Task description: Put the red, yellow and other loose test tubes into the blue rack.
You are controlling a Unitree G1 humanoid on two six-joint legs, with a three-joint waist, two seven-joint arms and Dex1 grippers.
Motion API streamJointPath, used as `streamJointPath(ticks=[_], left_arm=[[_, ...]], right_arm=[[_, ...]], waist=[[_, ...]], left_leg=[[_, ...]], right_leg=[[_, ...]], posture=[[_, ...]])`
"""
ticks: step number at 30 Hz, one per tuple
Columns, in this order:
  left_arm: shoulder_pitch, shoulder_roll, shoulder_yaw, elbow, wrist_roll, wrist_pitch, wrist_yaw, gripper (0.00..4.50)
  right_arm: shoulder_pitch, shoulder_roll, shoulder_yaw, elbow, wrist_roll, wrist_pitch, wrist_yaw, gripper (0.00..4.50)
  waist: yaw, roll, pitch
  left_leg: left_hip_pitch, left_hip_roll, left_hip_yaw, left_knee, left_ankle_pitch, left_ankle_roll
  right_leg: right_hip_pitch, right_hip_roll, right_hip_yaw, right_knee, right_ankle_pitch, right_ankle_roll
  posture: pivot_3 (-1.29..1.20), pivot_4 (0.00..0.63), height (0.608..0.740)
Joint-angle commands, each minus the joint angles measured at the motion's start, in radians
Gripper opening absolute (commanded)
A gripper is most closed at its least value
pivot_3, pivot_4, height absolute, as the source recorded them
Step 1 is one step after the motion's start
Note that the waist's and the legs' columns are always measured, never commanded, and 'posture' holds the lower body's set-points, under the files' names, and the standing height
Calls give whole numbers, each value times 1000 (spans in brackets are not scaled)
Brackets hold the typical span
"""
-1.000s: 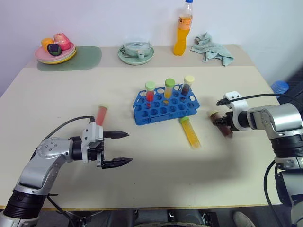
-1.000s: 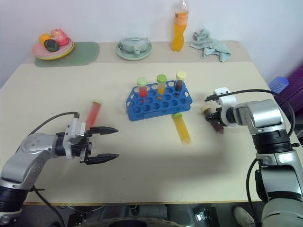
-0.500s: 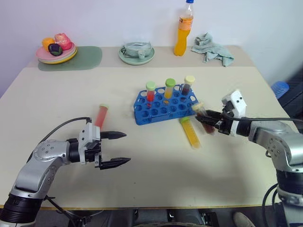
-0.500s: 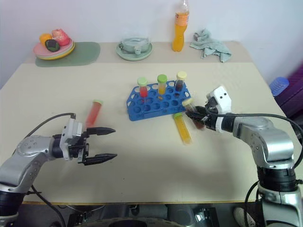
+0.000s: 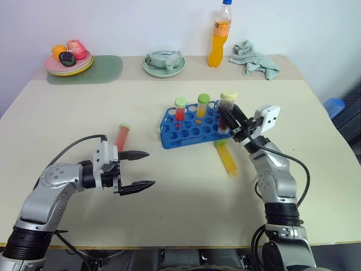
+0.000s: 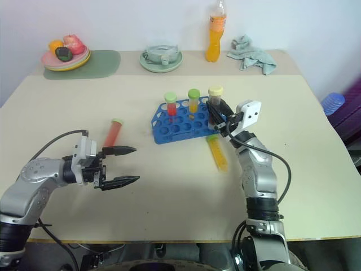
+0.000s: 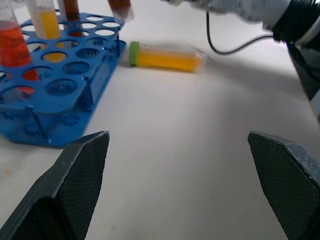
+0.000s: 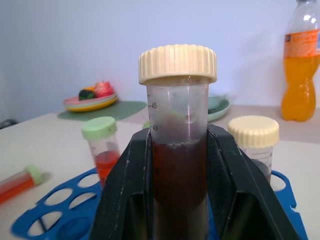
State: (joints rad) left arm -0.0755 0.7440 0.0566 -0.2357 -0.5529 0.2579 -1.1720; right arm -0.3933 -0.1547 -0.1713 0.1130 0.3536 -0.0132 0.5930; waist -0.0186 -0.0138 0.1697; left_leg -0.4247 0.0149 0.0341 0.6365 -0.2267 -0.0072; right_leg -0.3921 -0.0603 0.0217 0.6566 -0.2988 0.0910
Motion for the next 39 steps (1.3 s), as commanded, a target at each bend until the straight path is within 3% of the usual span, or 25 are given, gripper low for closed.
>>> streamJointPath(ticks=[1, 10, 39], left_arm=[[-14, -3, 27, -33, -17, 14, 22, 4500], [18, -11, 41, -64, -22, 19, 57, 4500], [84, 3, 90, -110, -42, 26, 88, 4500]], right_arm=[[-63, 7, -32, 78, 0, -145, -6, 877], [-150, -3, -60, 294, 30, -261, 19, 877], [-210, 51, -75, 610, 46, -470, 104, 877]], waist=[[-1, 0, 0], [-2, 0, 0], [-27, 0, 0]], left_leg=[[0, 0, 0, 0, 0, 0], [2, 0, 0, 1, 0, -1], [7, 1, 0, -5, 1, -4]], right_leg=[[0, 0, 0, 1, 0, 0], [0, 0, 1, 6, 0, 0], [1, -2, 1, 5, -2, -3]], posture=[[0, 150, 740], [0, 150, 740], [0, 150, 740]])
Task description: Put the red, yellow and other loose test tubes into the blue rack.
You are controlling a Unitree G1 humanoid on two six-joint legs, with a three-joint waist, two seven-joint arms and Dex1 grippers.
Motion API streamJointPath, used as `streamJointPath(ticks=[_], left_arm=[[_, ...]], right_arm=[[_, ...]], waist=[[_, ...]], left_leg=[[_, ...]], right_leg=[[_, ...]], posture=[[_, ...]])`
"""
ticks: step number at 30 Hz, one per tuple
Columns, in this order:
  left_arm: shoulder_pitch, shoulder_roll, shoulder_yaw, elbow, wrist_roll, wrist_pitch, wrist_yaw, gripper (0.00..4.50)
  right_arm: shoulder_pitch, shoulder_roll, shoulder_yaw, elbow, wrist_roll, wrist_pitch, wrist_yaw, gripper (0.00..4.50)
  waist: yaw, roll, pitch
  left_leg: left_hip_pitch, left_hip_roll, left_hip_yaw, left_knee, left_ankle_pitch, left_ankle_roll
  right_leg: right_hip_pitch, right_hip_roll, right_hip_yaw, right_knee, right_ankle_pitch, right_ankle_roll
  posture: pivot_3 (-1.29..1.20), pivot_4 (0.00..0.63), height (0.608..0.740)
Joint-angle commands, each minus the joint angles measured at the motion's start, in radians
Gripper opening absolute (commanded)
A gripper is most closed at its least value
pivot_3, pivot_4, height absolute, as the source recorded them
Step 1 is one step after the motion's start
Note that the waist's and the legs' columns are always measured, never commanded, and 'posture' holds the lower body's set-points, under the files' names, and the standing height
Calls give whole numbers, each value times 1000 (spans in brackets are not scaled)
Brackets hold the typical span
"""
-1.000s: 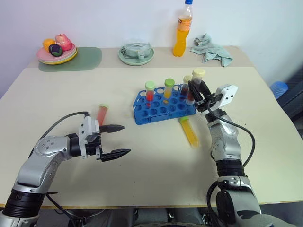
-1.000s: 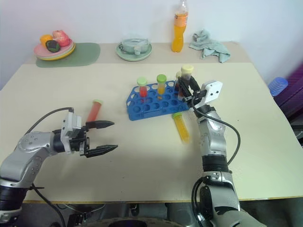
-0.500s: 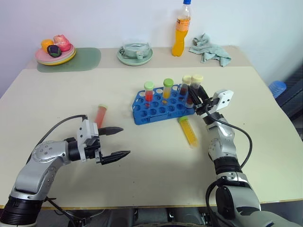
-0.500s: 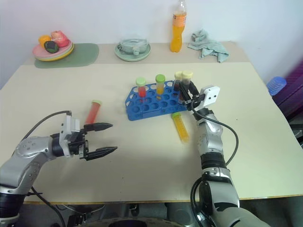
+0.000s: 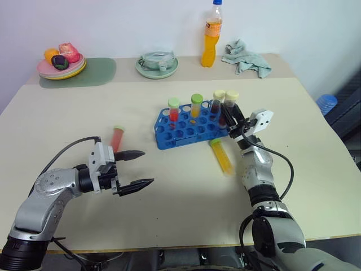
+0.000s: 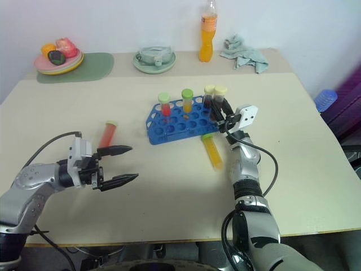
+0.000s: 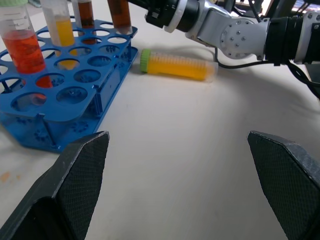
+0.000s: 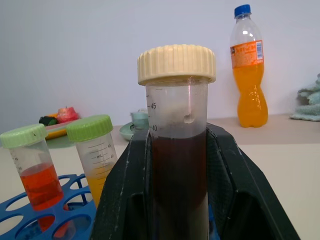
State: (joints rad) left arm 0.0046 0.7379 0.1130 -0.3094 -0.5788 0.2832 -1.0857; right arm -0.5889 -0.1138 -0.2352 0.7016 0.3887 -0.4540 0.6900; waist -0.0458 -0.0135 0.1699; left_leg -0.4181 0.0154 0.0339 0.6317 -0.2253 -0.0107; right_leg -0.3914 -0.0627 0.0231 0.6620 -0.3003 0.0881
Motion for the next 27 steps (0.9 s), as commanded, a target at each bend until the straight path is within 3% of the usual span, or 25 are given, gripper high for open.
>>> streamJointPath(ticks=[1, 3, 10, 18, 24, 27], left_arm=[[5, 9, 34, -37, -16, 2, 3, 4500], [5, 7, 33, -41, -16, 5, 6, 4500], [6, -1, 29, -49, -21, 15, 16, 4500], [-11, -21, 6, -40, -22, 24, 21, 4500], [-35, -36, -14, -24, -14, 30, 8, 4500], [-44, -43, -27, -13, -11, 26, -4, 4500]], right_arm=[[-14, 11, -12, 27, 11, -35, 10, 877], [-6, 14, -13, 22, 21, -47, 33, 877], [27, 7, 7, -22, -30, -82, -11, 4169], [101, -90, 62, -210, -151, -30, -99, 4169], [167, -204, 74, -458, -193, 159, -158, 4169], [261, -294, 69, -663, -275, 370, -226, 4169]], waist=[[0, 0, 0], [-1, 0, 0], [-1, 0, 0], [0, 1, 1], [1, 2, 1], [8, 2, 1]], left_leg=[[0, 0, 0, 0, 0, 0], [0, 0, 0, 0, 0, 0], [0, 0, 0, -1, 0, 0], [0, 0, 0, -2, 0, -1], [-1, 0, 0, -2, 0, -1], [-2, 0, 0, -2, 0, -1]], right_leg=[[0, 0, 0, 0, 0, 0], [0, 0, 0, 0, 0, -1], [-1, 0, 0, 0, -1, -1], [-1, -1, 0, -1, -1, -2], [-2, -1, 0, -1, -1, -2], [-2, -2, 0, -2, -1, -2]], posture=[[0, 150, 740], [0, 150, 740], [0, 150, 740], [0, 150, 740], [0, 150, 740], [0, 150, 740]])
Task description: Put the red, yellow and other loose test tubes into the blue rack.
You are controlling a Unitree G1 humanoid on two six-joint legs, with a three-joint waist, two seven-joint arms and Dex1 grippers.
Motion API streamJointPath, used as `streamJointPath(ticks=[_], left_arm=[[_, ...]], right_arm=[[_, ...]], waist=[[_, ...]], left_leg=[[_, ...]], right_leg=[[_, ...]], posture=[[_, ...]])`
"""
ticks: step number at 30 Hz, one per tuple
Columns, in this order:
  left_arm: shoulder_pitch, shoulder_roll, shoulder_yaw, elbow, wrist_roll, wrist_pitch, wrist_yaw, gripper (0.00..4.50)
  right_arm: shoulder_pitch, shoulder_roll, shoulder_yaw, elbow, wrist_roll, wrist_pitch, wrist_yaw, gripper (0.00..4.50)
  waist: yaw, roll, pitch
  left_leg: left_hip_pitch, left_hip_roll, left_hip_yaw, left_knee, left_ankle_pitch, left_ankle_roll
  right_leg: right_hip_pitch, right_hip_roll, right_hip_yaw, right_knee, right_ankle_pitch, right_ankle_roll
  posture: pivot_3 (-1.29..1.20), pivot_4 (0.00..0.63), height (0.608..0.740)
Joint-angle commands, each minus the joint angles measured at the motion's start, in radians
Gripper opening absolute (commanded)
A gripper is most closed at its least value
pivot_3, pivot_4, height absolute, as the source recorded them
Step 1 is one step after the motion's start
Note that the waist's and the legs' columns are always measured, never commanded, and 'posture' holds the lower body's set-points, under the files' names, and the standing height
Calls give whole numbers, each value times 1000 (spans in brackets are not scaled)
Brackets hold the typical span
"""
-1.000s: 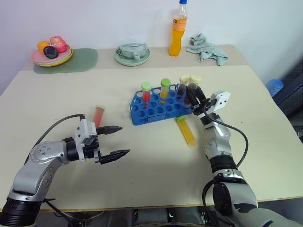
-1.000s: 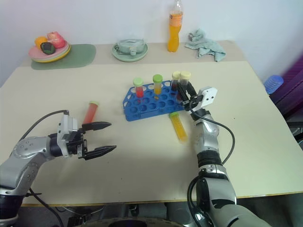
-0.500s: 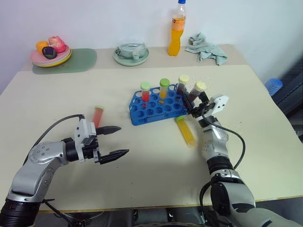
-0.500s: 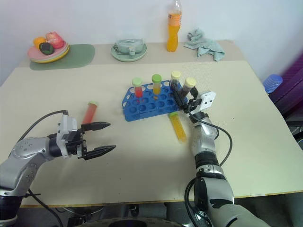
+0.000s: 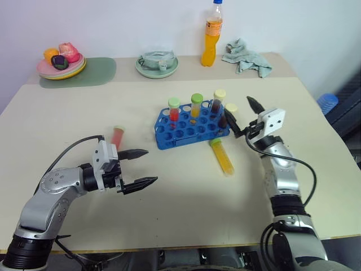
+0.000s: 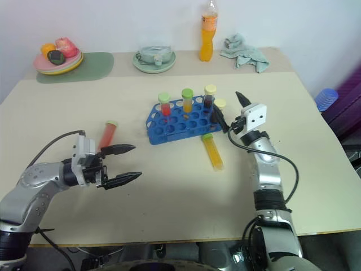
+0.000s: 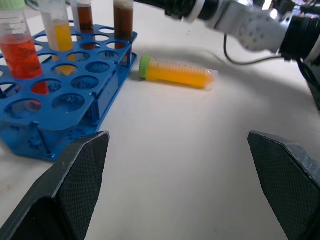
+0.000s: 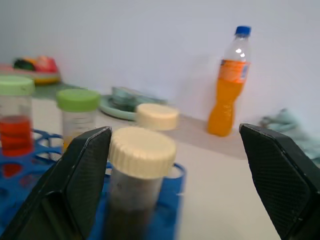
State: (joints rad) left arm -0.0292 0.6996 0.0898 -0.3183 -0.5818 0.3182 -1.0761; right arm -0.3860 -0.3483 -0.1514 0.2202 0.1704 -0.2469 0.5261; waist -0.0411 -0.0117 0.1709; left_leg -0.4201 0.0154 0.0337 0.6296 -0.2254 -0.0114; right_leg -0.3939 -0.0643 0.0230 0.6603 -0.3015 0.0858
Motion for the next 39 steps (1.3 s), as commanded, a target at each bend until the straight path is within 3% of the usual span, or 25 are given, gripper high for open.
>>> streamJointPath(ticks=[1, 5, 10, 17, 26, 33, 39], left_arm=[[-16, -7, -9, 1, -6, -10, -18, 4500], [-38, -13, -27, 24, 2, -16, -38, 4500], [-70, -8, -43, 58, 12, -32, -77, 4500], [-100, -11, -58, 86, 33, -48, -104, 4500], [-88, -12, -58, 64, 32, -42, -93, 4500], [-60, -5, -45, 40, 28, -36, -72, 4500], [-43, -4, -41, 19, 24, -30, -55, 4500]], right_arm=[[94, -94, -19, -263, -50, 276, -65, 4169], [198, -265, -45, -538, 138, 697, 59, 4169], [178, -384, -98, -680, 352, 1088, 97, 4169], [9, -389, -86, -667, 553, 1575, 26, 4169], [-186, -343, 104, -544, 476, 1693, -72, 4169], [-305, -271, 152, -500, 446, 1797, -124, 4169], [-319, -257, 175, -505, 427, 1838, -130, 4169]], waist=[[7, 0, 0], [22, 0, 0], [23, 0, 0], [24, 0, 0], [24, 0, 0], [22, 0, 0], [23, 0, 0]], left_leg=[[-1, 0, 0, -1, 0, 0], [-5, 0, 0, 0, 0, 0], [-5, 1, 0, 0, 0, 1], [-7, 1, 0, 0, 0, 1], [-9, 1, 0, -1, 0, 2], [-10, 1, 0, -1, 0, 2], [-10, 1, 0, -1, -1, 2]], right_leg=[[0, 0, 0, -1, 0, 0], [-2, -1, 0, -4, 0, -1], [-2, -1, -2, -6, 1, -2], [-2, -1, -2, -9, 1, -3], [-4, -1, -3, -11, 1, -3], [-5, -1, -3, -11, 1, -3], [-5, -1, -3, -11, 1, -2]], posture=[[0, 150, 740], [0, 150, 740], [0, 150, 740], [0, 150, 740], [0, 150, 740], [0, 150, 740], [0, 150, 740]])
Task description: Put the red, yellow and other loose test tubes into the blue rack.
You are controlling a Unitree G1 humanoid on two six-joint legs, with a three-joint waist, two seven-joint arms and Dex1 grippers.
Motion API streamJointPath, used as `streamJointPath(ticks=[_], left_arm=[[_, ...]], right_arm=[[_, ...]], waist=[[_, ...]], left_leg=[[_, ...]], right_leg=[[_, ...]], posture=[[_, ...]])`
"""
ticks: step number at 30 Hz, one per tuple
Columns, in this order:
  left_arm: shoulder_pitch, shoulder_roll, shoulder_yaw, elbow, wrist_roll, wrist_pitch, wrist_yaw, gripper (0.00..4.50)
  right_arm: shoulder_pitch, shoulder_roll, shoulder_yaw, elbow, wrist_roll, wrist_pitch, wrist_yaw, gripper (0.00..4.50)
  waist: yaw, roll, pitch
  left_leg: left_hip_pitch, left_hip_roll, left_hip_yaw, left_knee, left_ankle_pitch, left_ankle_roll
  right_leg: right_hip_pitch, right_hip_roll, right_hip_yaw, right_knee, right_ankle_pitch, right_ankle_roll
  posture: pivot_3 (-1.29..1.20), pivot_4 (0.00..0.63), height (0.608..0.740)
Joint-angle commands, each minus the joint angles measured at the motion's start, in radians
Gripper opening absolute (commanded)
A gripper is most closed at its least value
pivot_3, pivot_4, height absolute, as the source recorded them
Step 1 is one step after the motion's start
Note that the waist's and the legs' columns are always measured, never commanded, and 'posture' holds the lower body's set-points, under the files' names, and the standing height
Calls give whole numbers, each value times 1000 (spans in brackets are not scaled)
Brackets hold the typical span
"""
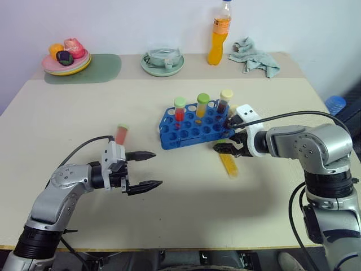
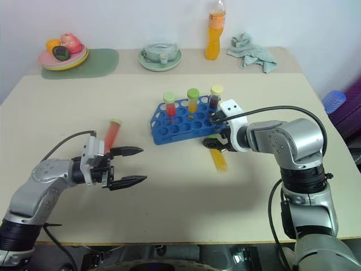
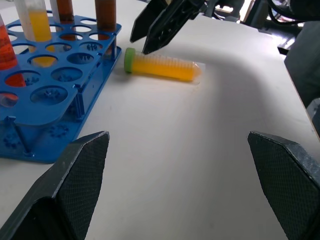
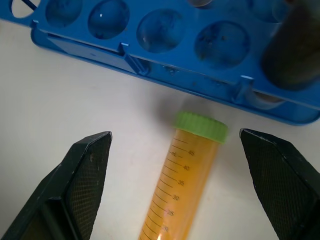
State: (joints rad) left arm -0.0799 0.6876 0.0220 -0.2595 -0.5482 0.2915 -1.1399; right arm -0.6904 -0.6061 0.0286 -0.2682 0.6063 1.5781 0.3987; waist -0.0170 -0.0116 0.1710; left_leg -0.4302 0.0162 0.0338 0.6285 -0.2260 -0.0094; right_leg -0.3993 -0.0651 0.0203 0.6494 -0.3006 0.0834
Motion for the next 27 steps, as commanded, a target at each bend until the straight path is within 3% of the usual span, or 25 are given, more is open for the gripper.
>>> streamJointPath(ticks=[1, 16, 19, 24, 25, 27], left_arm=[[12, 8, 28, -43, -10, -2, 11, 4500], [13, 7, 25, -50, -22, 4, 25, 4500], [10, 5, 29, -50, -28, 7, 28, 4500], [11, 6, 29, -56, -31, 13, 34, 4500], [11, 7, 30, -57, -32, 15, 34, 4500], [12, 9, 31, -58, -33, 16, 35, 4500]], right_arm=[[-13, 0, -4, -21, -10, 18, -3, 4169], [113, -14, 27, -65, -36, -35, 4, 4169], [127, -16, 39, -49, -54, -68, 6, 3338], [120, -4, 46, -38, -67, -92, 12, 1041], [120, -2, 48, -39, -69, -95, 12, 788], [119, -2, 55, -45, -70, -99, 19, 788]], waist=[[-2, 0, 0], [-2, 0, 0], [-3, 0, 0], [-2, 0, 0], [-2, 0, 0], [-3, 0, 0]], left_leg=[[0, 0, 0, 0, 0, 0], [-2, 0, 0, 0, 0, 0], [-2, 0, 0, 1, 0, 0], [-2, 0, 0, 1, 0, 0], [-2, 0, 0, 2, 0, 0], [-2, 0, 0, 2, 0, 0]], right_leg=[[-1, 0, 0, 0, 0, 0], [-2, 0, 0, 0, 0, 0], [-2, 0, -1, 0, 0, 0], [-2, 1, -1, 1, 0, 0], [-1, 1, -1, 1, 0, 1], [-1, 1, -1, 1, 0, 1]], posture=[[0, 150, 740], [0, 150, 740], [0, 150, 740], [0, 150, 740], [0, 150, 740], [0, 150, 740]])
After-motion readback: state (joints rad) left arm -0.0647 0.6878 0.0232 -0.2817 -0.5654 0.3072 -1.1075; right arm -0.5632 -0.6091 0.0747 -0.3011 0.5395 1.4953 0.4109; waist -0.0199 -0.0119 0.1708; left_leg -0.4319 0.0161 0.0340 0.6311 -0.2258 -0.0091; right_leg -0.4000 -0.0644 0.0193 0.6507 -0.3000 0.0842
